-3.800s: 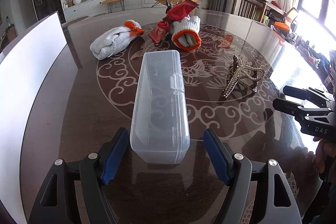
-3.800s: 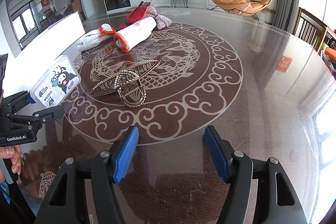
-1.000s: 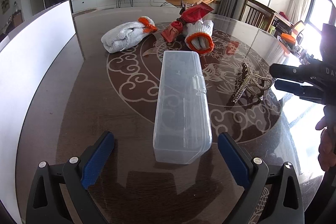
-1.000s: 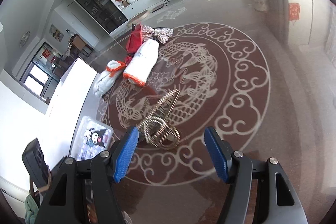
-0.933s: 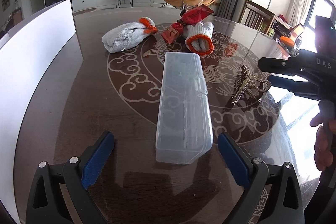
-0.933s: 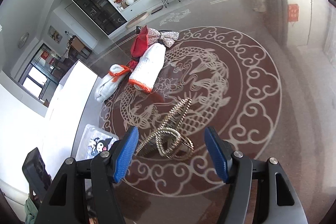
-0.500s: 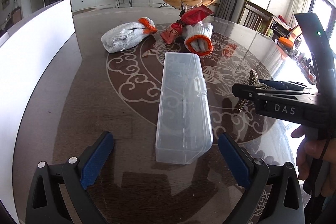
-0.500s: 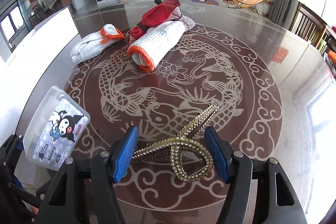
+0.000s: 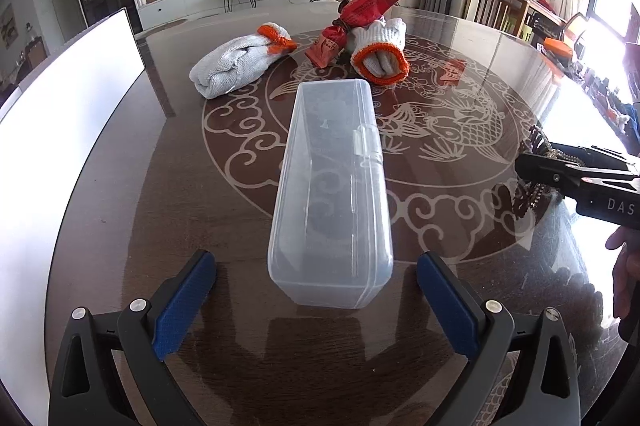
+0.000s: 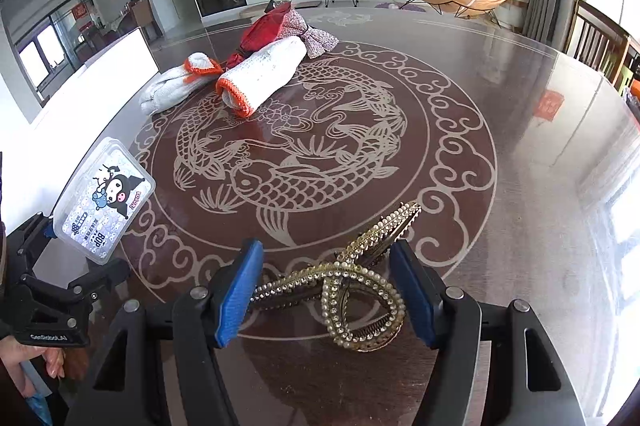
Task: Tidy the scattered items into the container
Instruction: 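Close the right tool on the gold beaded hair clip, then close the left tool on the clear plastic case and lift it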
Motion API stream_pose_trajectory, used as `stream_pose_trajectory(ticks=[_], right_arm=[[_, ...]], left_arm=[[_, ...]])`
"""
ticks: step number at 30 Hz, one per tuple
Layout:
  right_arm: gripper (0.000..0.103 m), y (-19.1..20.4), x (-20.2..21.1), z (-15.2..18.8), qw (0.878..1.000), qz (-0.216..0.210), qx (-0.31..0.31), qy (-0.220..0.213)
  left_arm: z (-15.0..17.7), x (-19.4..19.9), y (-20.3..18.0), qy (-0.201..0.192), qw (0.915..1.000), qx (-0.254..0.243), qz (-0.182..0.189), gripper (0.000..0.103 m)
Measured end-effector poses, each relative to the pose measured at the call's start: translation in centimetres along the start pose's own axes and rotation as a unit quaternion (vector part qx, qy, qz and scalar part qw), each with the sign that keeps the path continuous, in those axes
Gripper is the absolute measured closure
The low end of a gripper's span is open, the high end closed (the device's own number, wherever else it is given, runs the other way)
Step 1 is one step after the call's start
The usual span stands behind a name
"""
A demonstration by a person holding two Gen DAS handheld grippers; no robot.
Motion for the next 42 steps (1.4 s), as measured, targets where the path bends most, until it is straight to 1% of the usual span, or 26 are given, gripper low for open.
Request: stream_pose_trajectory(ticks=[3,6,12,18,36,42], right_arm=[[0.036,-0.10,0.29,0.19,1.000,-0.010,0.010,-0.006],[0.036,-0.12,0.32,0.24,1.000,-0.012,0.010,-0.011],[0.035,0.22,0.26,0.31,0.999,0.013,0.015,-0.026],[0.034,0.28,0.19,0.35,0.999,0.022,0.019,-0.023],[0.034,0.26,0.04,0.35,0.999,0.019,0.017,-0.023],[0.033,0.56,-0.20,0.37,0.999,0.029,0.029,-0.020]], left_arm=[[0.01,-0.03,0.05,0.000,1.0000,0.000,0.001,0.000],[0.02,-0.03,0.07,0.000,1.0000,0.000,0.001,0.000],[0.01,-0.02,0.09,0.000,1.0000,0.000,0.001,0.000],[-0.01,0.05,0.08,0.001,1.0000,0.001,0.002,0.000],[0.13,0.09,0.01,0.002,1.0000,-0.002,0.005,0.000],[0.42,0.27,0.05,-0.003,1.0000,0.006,-0.003,0.000]])
Point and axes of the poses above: each gripper's, at about its wrist camera, not at the fingertips, and x roughly against the way its jaws point, y to its left, z to its underside, the point moved 6 cm from there along -x, roughly the way its jaws point, and after that the axes turned 6 degrees about -y, right-handed, at the moved point
